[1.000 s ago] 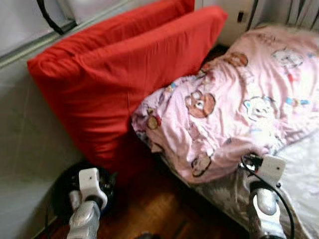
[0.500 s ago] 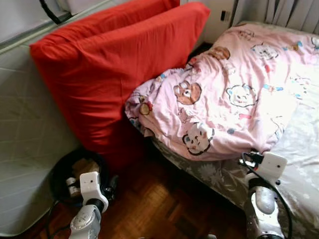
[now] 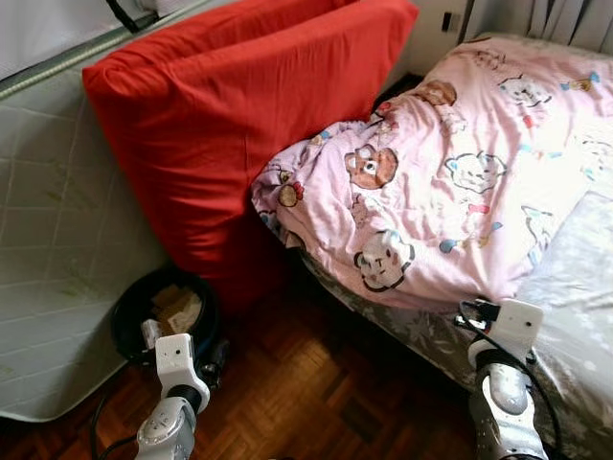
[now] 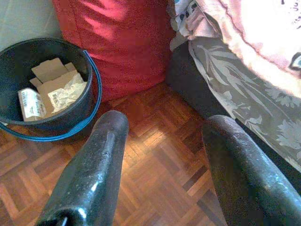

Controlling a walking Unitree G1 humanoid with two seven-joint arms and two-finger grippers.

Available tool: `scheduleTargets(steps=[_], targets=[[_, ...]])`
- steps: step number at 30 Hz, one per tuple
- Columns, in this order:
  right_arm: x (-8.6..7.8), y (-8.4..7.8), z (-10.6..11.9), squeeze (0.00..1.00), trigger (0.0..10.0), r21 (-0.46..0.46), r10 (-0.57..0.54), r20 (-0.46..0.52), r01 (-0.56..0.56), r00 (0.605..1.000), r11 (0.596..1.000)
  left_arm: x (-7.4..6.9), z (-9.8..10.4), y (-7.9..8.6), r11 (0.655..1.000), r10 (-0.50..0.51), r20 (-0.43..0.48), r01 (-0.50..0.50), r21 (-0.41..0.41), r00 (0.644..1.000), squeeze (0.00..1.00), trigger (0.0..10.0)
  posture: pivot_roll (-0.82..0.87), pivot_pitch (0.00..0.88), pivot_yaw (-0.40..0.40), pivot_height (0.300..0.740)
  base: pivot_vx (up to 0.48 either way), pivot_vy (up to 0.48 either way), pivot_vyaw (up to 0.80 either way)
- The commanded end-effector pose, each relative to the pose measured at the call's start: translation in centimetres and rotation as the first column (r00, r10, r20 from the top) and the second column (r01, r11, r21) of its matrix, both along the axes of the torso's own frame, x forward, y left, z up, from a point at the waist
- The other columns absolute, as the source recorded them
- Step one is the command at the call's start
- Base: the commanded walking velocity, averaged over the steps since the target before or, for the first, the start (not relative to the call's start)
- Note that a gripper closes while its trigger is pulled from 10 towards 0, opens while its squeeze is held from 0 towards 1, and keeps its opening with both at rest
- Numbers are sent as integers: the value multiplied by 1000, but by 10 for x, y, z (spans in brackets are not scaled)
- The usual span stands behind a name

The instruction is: Clean up the room

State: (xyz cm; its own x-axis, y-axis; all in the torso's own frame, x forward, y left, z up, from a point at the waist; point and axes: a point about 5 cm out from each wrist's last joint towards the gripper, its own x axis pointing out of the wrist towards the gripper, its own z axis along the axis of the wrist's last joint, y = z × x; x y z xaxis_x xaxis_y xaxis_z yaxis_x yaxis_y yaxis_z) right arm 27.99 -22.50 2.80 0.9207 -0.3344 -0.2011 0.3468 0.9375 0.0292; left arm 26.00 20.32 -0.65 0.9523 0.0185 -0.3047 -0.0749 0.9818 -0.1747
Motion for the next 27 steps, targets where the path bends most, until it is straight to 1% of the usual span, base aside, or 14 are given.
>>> scheduleTargets(steps=[1,2,3,4,5,6,10,16,23,24,25,26,27], targets=[[-9,0,-17,0,10000,18,-1,-105,3,994,1000,-5,-4,3,1000,-10,-31,10,17,999,0,10000,-61,161,115,740,0,0,0],[-12,0,-23,0,10000,31,-1,-143,6,990,999,-5,-4,3,1000,-13,-32,13,17,999,0,10000,-61,160,114,740,0,0,0],[-18,-1,-33,0,10000,45,-6,-208,16,978,999,-5,-5,2,1000,-18,-33,18,18,999,0,10000,-57,161,115,740,0,0,0],[-18,-1,-33,0,10000,45,-6,-208,16,978,999,-5,-5,2,1000,-18,-33,18,18,999,0,10000,-57,161,115,740,0,0,0],[-22,-2,-39,0,10000,53,-20,-245,34,969,998,-5,-5,2,1000,-21,-34,22,19,999,0,10000,-55,161,117,740,0,0,0],[-25,-3,-42,0,10000,62,-28,-263,46,965,997,-5,-5,2,1000,-23,-34,23,20,999,0,10000,-55,160,118,740,0,0,0],[-31,-7,-49,0,10000,56,-43,-315,64,948,996,-7,-7,1,999,-26,-46,27,21,999,0,10000,-53,159,120,740,0,0,0],[-36,-10,-57,0,10000,81,-39,-378,75,925,994,-7,-7,-1,999,-33,-49,34,20,998,0,10000,-52,155,115,740,0,0,0],[-38,-9,-61,0,10000,103,-25,-408,73,913,992,-6,-7,-3,999,-41,-50,42,22,998,0,10000,-51,152,114,740,0,0,0],[-38,-8,-61,306,10000,107,-21,-409,71,912,992,-6,-8,-3,999,-44,-50,45,23,998,0,10000,-47,153,113,740,0,0,0],[-38,-8,-62,667,10000,108,-21,-411,71,912,992,-6,-8,-3,999,-46,-51,47,24,998,0,10000,-47,153,113,740,0,0,0],[-38,-8,-62,988,10000,108,-21,-413,72,911,992,-6,-8,-3,999,-47,-51,48,25,998,0,10000,-49,150,110,740,0,0,0],[-39,-7,-62,1000,10000,108,-21,-416,72,909,992,-6,-7,-4,999,-47,-50,48,25,998,0,10000,-49,150,110,740,0,0,0]])
